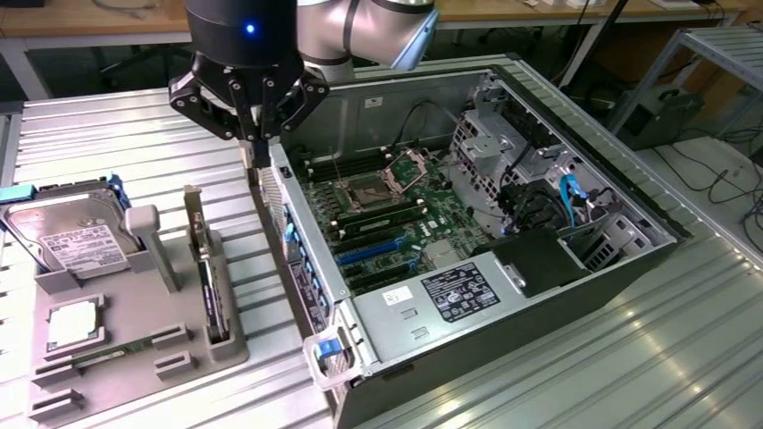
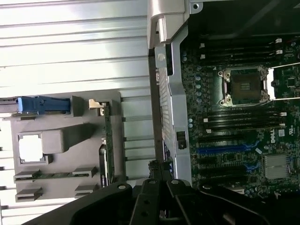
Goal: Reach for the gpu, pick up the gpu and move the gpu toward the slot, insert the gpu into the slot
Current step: 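Reach for the gpu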
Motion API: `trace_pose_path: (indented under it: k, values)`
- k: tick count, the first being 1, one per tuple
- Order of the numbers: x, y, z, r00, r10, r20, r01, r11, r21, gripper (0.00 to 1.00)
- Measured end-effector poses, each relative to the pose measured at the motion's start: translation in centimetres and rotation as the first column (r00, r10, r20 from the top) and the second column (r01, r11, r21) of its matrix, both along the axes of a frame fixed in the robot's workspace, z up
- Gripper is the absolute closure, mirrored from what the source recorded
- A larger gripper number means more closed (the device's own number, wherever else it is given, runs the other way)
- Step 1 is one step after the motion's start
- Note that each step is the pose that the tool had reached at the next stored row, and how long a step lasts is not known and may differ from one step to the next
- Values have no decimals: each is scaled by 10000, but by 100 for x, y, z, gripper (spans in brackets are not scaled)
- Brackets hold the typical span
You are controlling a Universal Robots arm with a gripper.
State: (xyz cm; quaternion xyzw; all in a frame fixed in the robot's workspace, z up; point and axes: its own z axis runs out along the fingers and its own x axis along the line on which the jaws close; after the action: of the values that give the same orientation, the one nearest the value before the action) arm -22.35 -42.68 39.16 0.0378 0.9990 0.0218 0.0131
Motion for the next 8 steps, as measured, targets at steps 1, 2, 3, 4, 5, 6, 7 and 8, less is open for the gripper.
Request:
trace_pose_path:
  k: [1,2,3,4,5,6,7,8]
  values:
    - [-7,-5,-1,10000,0,0,0,10000,1,89]
    - [-16,-10,-2,10000,-1,1,1,10000,1,89]
    - [-24,-15,-3,10000,-1,1,1,10000,1,89]
    - [-35,-20,-3,10000,-1,0,1,10000,0,89]
    - [-48,-25,-3,10000,1,0,-1,10000,0,89]
    - [-59,-29,-3,10000,2,0,-2,10000,0,89]
    - [-73,-35,-3,10000,3,0,-3,10000,0,89]
    - [-86,-41,-4,10000,3,0,-3,10000,0,89]
